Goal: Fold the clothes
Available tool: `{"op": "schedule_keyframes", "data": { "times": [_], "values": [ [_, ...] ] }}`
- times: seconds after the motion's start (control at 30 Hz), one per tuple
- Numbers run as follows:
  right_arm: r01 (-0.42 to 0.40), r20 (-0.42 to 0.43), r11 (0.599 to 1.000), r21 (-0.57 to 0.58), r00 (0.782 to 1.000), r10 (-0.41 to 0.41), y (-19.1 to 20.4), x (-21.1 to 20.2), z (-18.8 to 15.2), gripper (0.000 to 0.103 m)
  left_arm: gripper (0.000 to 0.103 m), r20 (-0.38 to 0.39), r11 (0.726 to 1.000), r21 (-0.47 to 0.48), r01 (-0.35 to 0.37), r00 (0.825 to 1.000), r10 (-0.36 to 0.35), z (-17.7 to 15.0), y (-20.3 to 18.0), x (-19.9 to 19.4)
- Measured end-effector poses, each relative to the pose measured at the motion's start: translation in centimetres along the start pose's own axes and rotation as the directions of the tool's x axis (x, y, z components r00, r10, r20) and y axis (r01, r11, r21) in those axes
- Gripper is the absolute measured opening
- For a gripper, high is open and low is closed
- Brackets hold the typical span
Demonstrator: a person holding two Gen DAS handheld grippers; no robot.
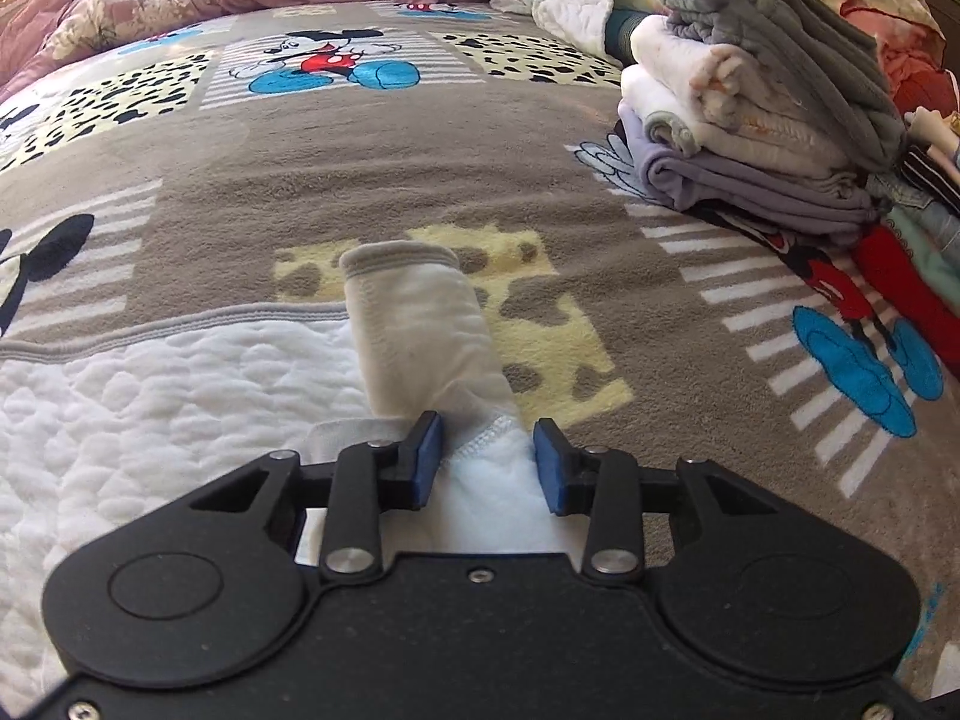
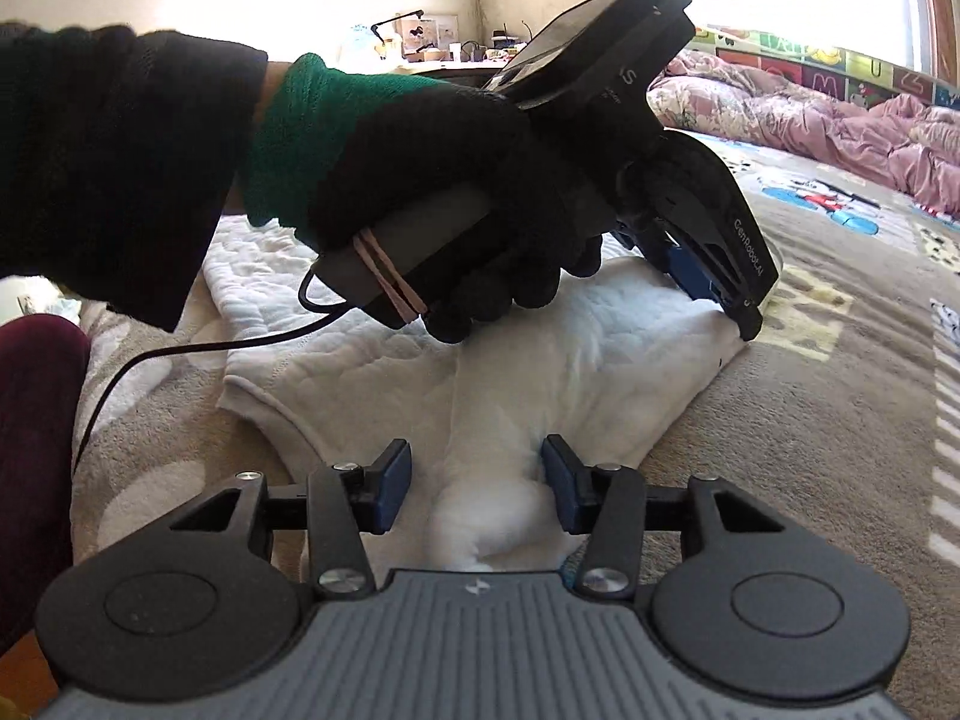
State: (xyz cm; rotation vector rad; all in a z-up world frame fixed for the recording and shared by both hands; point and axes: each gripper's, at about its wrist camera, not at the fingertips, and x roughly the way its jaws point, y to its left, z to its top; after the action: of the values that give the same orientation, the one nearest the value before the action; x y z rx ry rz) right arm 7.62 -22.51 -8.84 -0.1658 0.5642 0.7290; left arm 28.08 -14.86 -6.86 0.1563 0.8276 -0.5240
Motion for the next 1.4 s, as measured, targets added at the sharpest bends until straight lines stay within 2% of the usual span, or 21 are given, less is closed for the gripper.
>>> {"op": "schedule_keyframes", "data": {
  "times": [0.03, 0.07, 0.13, 0.23, 0.3, 0.37, 0.5, 0.6, 0.7, 0.8, 0.87, 0.97, 1.03, 1.13, 1.17, 1.33, 1.4],
  "values": [
    [0.038, 0.023, 0.999, -0.025, 0.999, -0.037, 0.7, -0.4, -0.3, 0.050, 0.040, 0.002, 1.000, -0.003, 0.003, 1.000, -0.003, 0.1, -0.1, -0.3],
    [0.087, 0.058, 0.995, -0.058, 0.995, -0.084, 1.6, -1.2, -0.7, 0.050, 0.048, 0.006, 1.000, 0.018, 0.002, 1.000, -0.002, 0.2, -0.5, -1.0],
    [0.128, 0.092, 0.991, -0.025, 0.988, -0.125, 2.1, -3.1, -0.9, 0.049, 0.049, 0.071, 1.000, -0.019, -0.002, 0.998, 0.003, 0.1, -0.7, -3.4],
    [0.112, 0.144, 0.985, 0.134, 0.981, -0.132, 1.5, -6.8, -1.7, 0.052, 0.050, 0.151, 0.998, -0.068, -0.002, 0.988, 0.012, -1.3, -0.4, -6.9],
    [0.138, 0.137, 0.977, 0.160, 0.978, -0.160, 1.6, -7.9, -2.4, 0.052, 0.050, 0.199, 0.997, -0.076, -0.007, 0.980, 0.023, -2.9, -0.5, -9.3],
    [0.155, 0.138, 0.972, 0.175, 0.974, -0.180, 1.7, -8.4, -2.7, 0.052, 0.050, 0.234, 0.993, -0.116, 0.016, 0.972, 0.011, -5.1, -0.5, -11.5],
    [0.151, 0.156, 0.975, 0.161, 0.972, -0.176, 2.4, -7.8, -2.5, 0.052, 0.050, 0.254, 0.989, -0.142, 0.048, 0.967, -0.011, -8.2, -1.1, -13.3],
    [0.143, 0.104, 0.983, 0.114, 0.982, -0.155, 3.7, -6.4, -2.3, 0.053, 0.047, 0.247, 0.992, -0.117, 0.056, 0.969, -0.025, -9.6, -1.8, -13.5],
    [0.190, 0.065, 0.979, 0.072, 0.979, -0.195, 4.8, -5.9, -2.7, 0.055, 0.045, 0.237, 0.992, -0.109, 0.066, 0.971, -0.038, -10.7, -2.0, -13.6],
    [0.193, 0.078, 0.978, 0.073, 0.977, -0.199, 4.8, -6.0, -3.0, 0.057, 0.042, 0.232, 0.990, -0.107, 0.094, 0.970, -0.068, -11.6, -1.9, -13.2],
    [0.167, 0.082, 0.983, 0.070, 0.982, -0.173, 4.7, -5.8, -3.1, 0.057, 0.037, 0.214, 0.993, -0.094, 0.076, 0.975, -0.054, -12.2, -2.0, -12.4],
    [0.148, 0.055, 0.988, -0.043, 0.988, -0.146, 6.2, -4.7, -3.2, 0.059, 0.036, 0.230, 0.990, -0.109, 0.089, 0.971, -0.062, -12.6, -1.7, -12.3],
    [0.184, 0.049, 0.975, -0.122, 0.983, -0.179, 7.3, -4.4, -3.3, 0.059, 0.036, 0.240, 0.989, -0.107, 0.103, 0.968, -0.074, -12.7, -1.5, -12.4],
    [0.155, 0.036, 0.985, -0.076, 0.988, -0.152, 7.0, -4.3, -3.4, 0.059, 0.036, 0.241, 0.989, -0.092, 0.114, 0.966, -0.089, -12.9, -1.4, -12.3],
    [0.157, 0.040, 0.983, -0.094, 0.987, -0.153, 7.1, -4.2, -3.4, 0.059, 0.036, 0.242, 0.989, -0.086, 0.118, 0.966, -0.094, -13.0, -1.4, -12.2],
    [0.176, 0.005, 0.963, -0.205, 0.984, -0.179, 8.5, -2.6, -3.8, 0.060, 0.036, 0.271, 0.995, -0.008, 0.101, 0.958, -0.095, -13.4, -2.2, -12.5],
    [0.173, -0.002, 0.964, -0.203, 0.984, -0.178, 8.6, -2.5, -3.7, 0.061, 0.036, 0.280, 0.995, 0.045, 0.084, 0.956, -0.093, -13.8, -2.4, -13.0]
  ]
}}
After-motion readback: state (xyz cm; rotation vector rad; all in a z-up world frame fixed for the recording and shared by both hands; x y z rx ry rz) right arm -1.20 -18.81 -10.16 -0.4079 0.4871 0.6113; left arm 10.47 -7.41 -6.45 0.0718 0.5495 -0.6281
